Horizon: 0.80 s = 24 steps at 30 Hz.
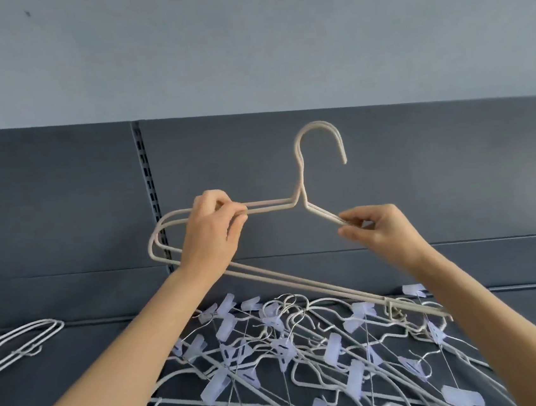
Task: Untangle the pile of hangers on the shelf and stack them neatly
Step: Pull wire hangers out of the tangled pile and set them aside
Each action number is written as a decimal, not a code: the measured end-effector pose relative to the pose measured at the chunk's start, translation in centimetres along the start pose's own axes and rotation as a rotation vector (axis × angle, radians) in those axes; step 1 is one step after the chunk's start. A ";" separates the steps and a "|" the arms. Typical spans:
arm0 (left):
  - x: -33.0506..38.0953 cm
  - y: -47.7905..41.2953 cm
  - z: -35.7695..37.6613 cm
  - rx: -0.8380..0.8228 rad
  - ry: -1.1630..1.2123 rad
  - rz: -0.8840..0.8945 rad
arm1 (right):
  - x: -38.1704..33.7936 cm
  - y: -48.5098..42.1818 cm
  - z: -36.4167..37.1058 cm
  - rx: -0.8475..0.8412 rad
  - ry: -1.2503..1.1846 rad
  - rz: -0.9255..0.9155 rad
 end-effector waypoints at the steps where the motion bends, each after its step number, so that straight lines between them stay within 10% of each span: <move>1: -0.5 0.3 -0.7 0.031 -0.066 0.010 | -0.4 -0.3 0.4 -0.009 -0.024 -0.025; 15: -13.0 6.3 -13.9 -0.131 -0.386 -0.380 | -6.5 -5.4 15.0 -0.377 -0.232 -0.028; 24: -26.6 10.6 -23.8 -0.190 -0.279 -0.724 | -12.8 -7.3 34.2 -0.432 0.457 -0.299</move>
Point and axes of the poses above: each hand's wrist, its own y-axis away from the middle knuckle, its own z-axis out of the palm, x = y × z, the point moved 1 cm from there along -y, towards the middle knuckle, and after that the axes turned 13 degrees about -z, right-handed, at the moved point
